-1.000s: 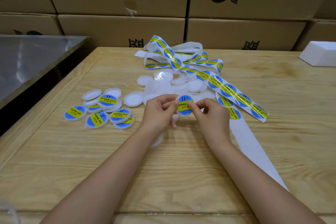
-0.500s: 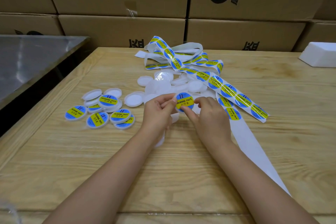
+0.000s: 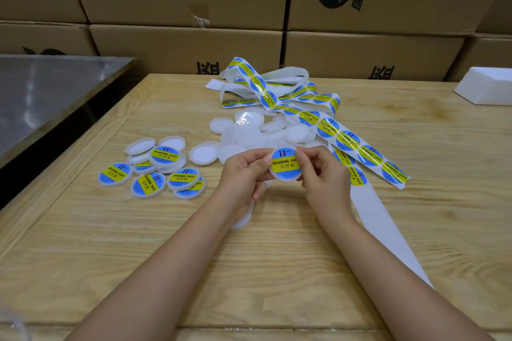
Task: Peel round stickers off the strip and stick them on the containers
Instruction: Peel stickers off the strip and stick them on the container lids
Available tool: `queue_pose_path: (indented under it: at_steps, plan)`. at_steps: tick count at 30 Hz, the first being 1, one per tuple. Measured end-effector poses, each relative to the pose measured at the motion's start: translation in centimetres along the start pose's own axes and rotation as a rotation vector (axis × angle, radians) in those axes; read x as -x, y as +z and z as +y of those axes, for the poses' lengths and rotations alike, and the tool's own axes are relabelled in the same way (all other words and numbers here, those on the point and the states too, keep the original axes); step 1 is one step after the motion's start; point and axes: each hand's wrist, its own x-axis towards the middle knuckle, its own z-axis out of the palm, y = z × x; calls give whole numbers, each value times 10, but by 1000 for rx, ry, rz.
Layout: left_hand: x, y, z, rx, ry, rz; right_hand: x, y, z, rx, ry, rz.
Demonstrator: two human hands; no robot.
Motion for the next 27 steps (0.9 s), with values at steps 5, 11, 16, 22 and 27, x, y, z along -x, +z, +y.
queue_pose_path:
  at_steps: [5,11,16,22,27]
  plan:
    - [2,1,-1,-25,-2,-81,2,5,-1,-32,40,132]
    - [5,7,-3,-26,46,-109,4,6,0,-13,65,97]
    - [3,8,-3,27,45,-53,3,7,3,-118,100,-61]
    - [2,5,-2,91,32,-40,3,2,3,-157,66,-181]
    - [-3,3,-1,107,7,9,0,-10,4,-73,-37,-213]
